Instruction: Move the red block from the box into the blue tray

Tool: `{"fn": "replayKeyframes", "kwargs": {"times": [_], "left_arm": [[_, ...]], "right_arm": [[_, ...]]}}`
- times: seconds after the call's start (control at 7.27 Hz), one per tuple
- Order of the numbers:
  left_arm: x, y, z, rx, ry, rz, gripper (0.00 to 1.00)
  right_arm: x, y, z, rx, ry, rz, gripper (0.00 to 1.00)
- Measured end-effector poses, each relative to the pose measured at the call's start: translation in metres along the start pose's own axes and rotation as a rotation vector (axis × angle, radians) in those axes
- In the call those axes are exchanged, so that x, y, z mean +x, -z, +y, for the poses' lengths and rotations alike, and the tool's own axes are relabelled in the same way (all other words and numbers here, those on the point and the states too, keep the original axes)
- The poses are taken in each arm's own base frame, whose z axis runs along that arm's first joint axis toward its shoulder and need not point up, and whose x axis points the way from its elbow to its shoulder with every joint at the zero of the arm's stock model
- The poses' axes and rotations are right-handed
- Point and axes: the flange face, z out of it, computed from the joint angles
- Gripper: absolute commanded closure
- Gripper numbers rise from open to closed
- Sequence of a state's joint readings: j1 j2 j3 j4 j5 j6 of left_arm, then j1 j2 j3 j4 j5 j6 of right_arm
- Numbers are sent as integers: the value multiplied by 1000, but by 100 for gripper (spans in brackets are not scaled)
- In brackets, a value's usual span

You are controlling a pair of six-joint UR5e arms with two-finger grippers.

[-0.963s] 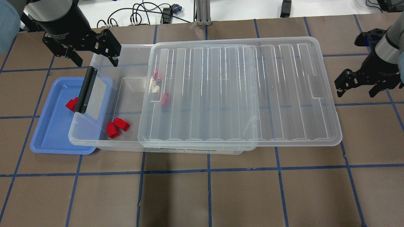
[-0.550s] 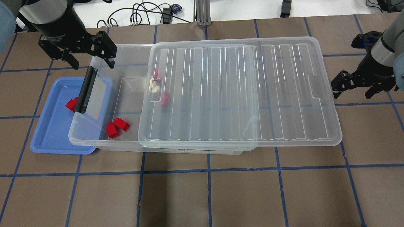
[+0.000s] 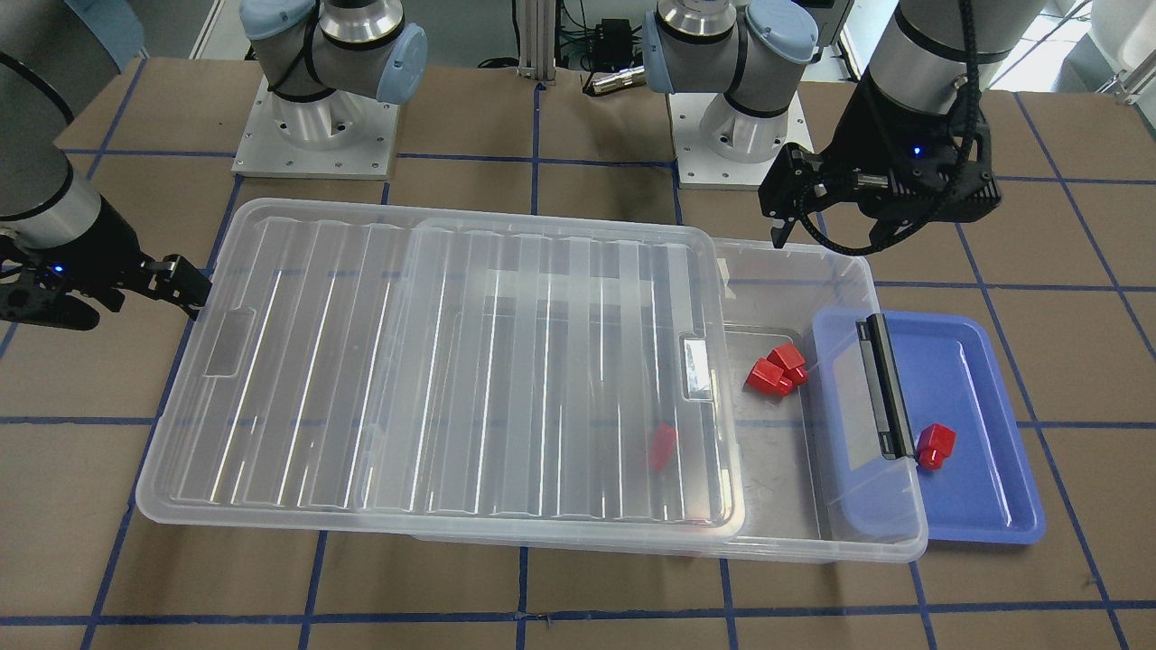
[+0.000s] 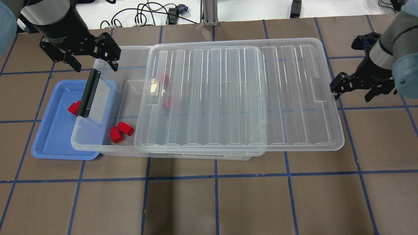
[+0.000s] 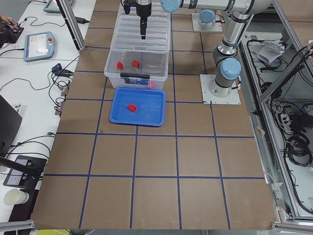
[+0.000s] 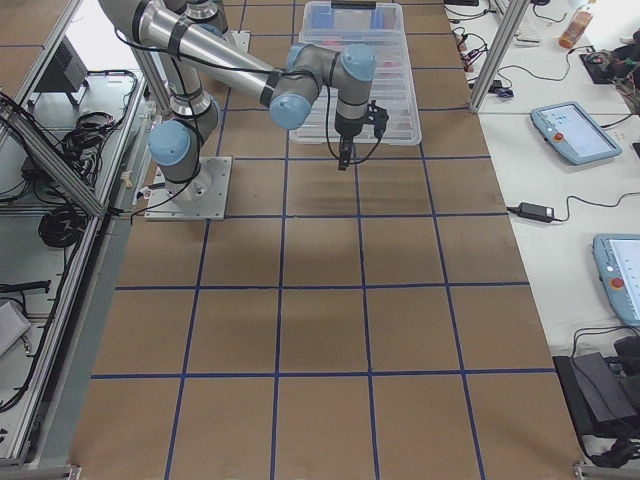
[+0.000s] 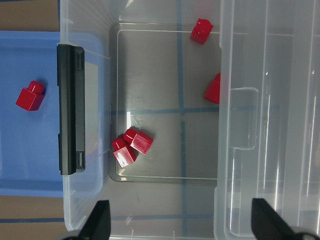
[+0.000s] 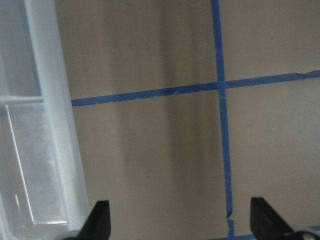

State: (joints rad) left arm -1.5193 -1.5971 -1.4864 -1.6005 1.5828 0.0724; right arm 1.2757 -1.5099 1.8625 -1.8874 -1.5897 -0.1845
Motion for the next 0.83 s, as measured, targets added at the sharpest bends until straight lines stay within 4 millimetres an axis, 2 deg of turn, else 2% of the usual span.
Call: {"fn": "replayKeyframes", "kwargs": {"times": [0.55,0.69,0.83], "left_arm": [[0,1,0,3,3,-3,0],[0,1,1,5,6,-4,0],[0,2,1,5,9,-4,0]], "right_arm": [[-98,5,9,55,8,1,0],[-120,6,14,65,19,0,0],[-132,7,18,70,31,-2,0]]}}
